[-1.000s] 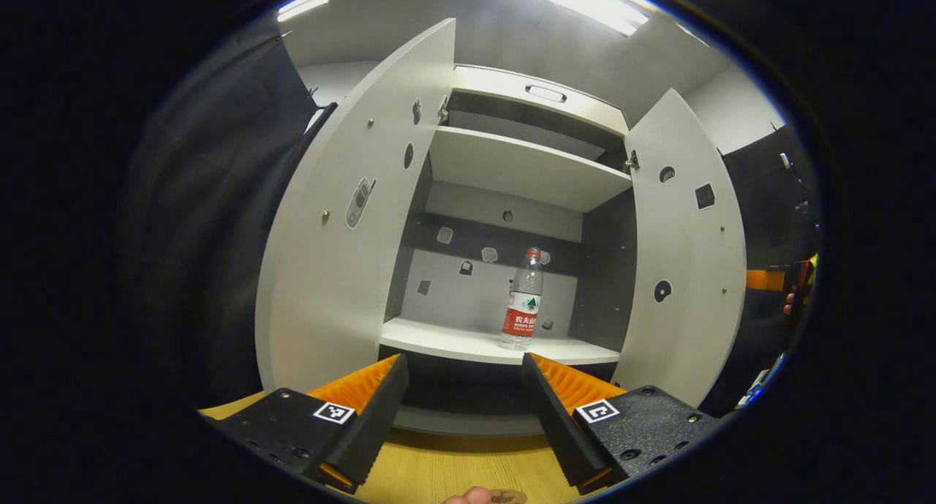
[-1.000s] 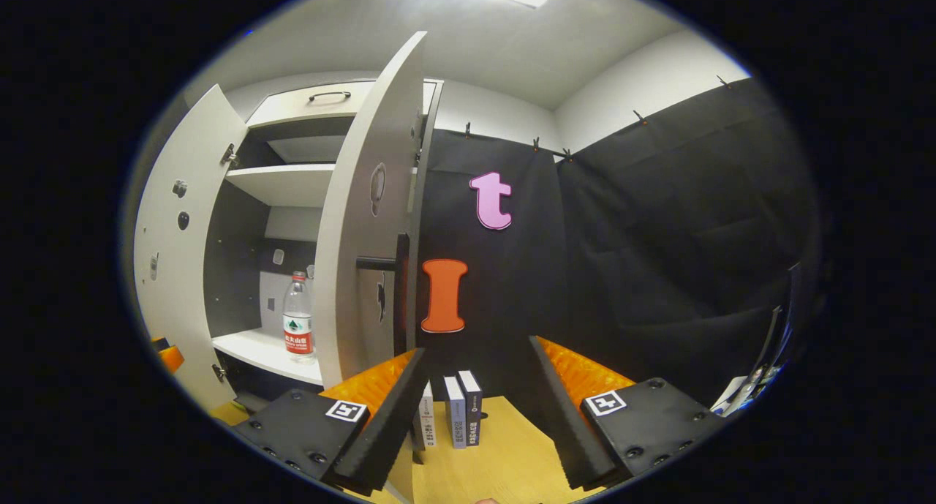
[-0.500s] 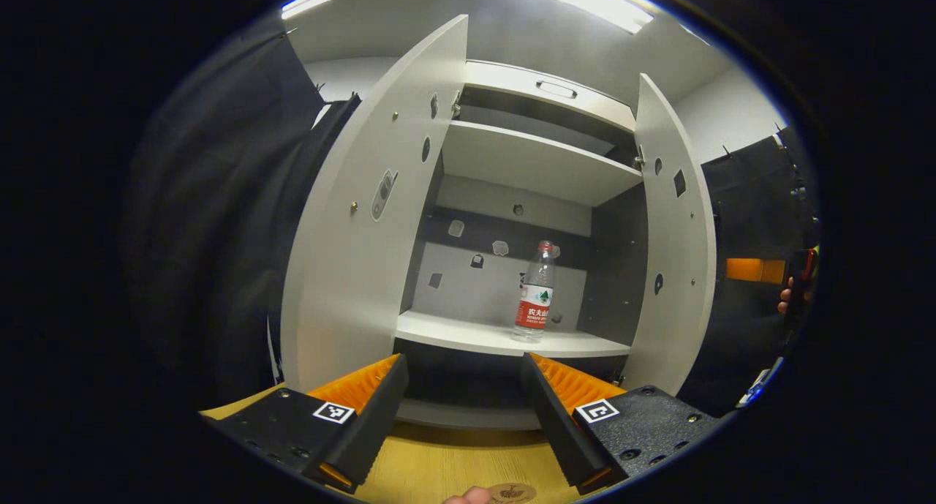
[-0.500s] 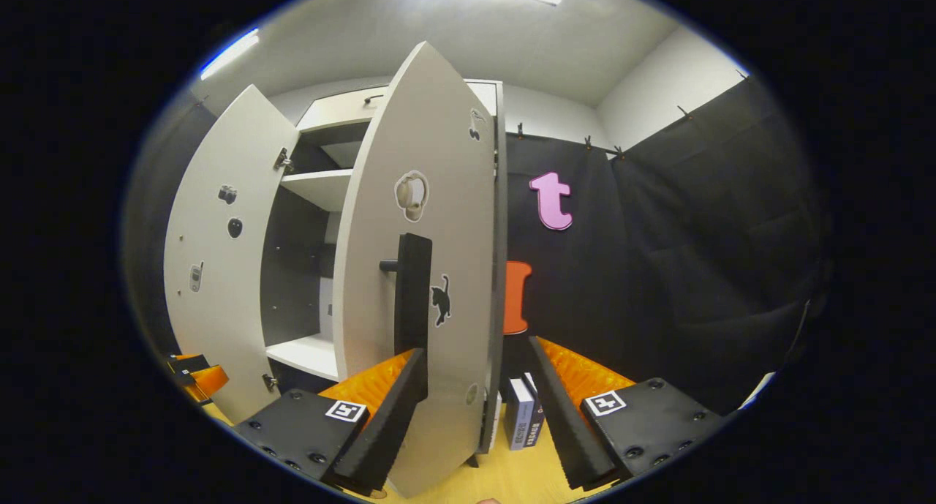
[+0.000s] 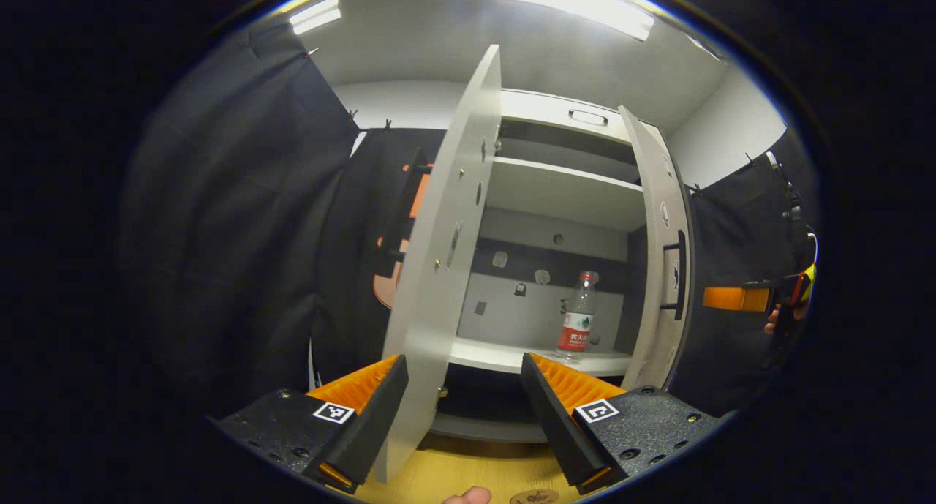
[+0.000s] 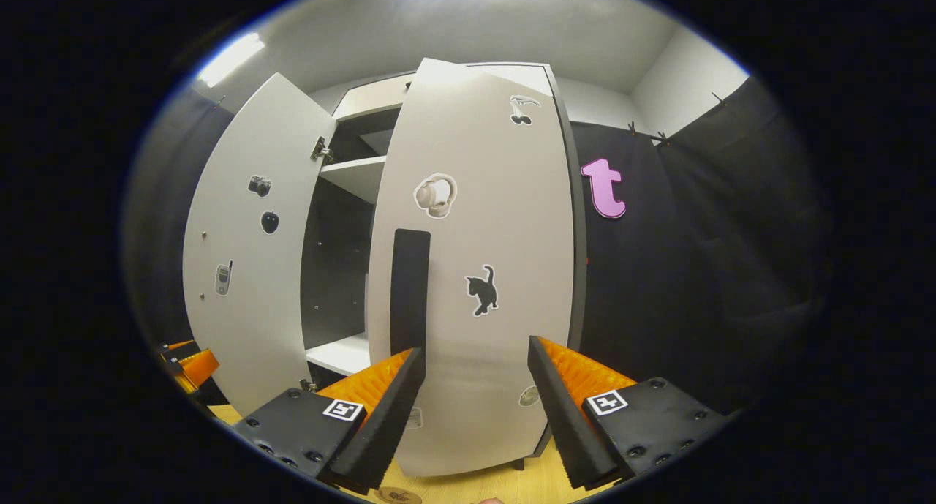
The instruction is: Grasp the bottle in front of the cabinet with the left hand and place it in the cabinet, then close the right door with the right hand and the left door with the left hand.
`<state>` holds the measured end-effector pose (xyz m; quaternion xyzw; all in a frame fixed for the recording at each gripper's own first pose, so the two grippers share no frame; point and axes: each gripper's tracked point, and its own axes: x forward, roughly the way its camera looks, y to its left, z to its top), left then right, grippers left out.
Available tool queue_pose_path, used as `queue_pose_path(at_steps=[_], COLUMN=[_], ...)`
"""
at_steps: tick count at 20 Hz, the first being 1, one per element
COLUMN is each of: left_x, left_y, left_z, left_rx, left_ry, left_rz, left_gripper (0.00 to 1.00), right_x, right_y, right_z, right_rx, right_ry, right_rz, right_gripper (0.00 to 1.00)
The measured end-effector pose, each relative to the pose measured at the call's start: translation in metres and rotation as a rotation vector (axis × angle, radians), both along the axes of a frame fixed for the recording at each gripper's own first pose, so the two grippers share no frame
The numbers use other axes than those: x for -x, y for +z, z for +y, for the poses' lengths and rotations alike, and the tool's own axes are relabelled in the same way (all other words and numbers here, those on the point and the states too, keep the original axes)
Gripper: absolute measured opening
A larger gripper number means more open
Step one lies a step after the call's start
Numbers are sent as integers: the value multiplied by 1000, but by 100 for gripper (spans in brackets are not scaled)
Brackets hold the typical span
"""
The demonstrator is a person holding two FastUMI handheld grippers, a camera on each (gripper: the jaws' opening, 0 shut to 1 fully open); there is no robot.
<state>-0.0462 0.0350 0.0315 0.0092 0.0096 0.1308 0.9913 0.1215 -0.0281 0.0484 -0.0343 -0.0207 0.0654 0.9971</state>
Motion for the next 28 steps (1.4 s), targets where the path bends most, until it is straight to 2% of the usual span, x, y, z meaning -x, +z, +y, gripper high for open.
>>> queue_pose_path(at_steps=[4, 8, 13, 17, 21, 24, 25, 26, 28], left_x=[25, 29, -3, -40, -55, -59, -61, -61, -62], left_y=[46, 81, 90, 85, 77, 81, 82, 83, 83], left_z=[49, 105, 140, 145, 140, 131, 127, 120, 106], left_rx=[8, -5, -49, -24, -42, -102, -126, -151, -184], left_ry=[170, 286, 292, 254, 223, 194, 176, 152, 113], left_rz=[-84, -119, -76, -49, -37, -42, -31, -18, 2], left_gripper=[98, 94, 94, 95, 94, 93, 89, 93, 92], right_x=[14, 34, 58, 70, 77, 82, 83, 83, 84], right_y=[-10, -22, -33, -43, -51, -58, -60, -60, -62], right_z=[-1, -4, -21, -44, -63, -69, -70, -70, -71], right_rx=[-5, -2, -18, -55, -57, -64, -65, -66, -71], right_ry=[5, 13, -14, -67, -122, -141, -145, -147, -149], right_rz=[-7, -3, 10, 36, 50, 67, 70, 72, 77], right_gripper=[95, 95, 95, 95, 95, 95, 95, 95, 95])
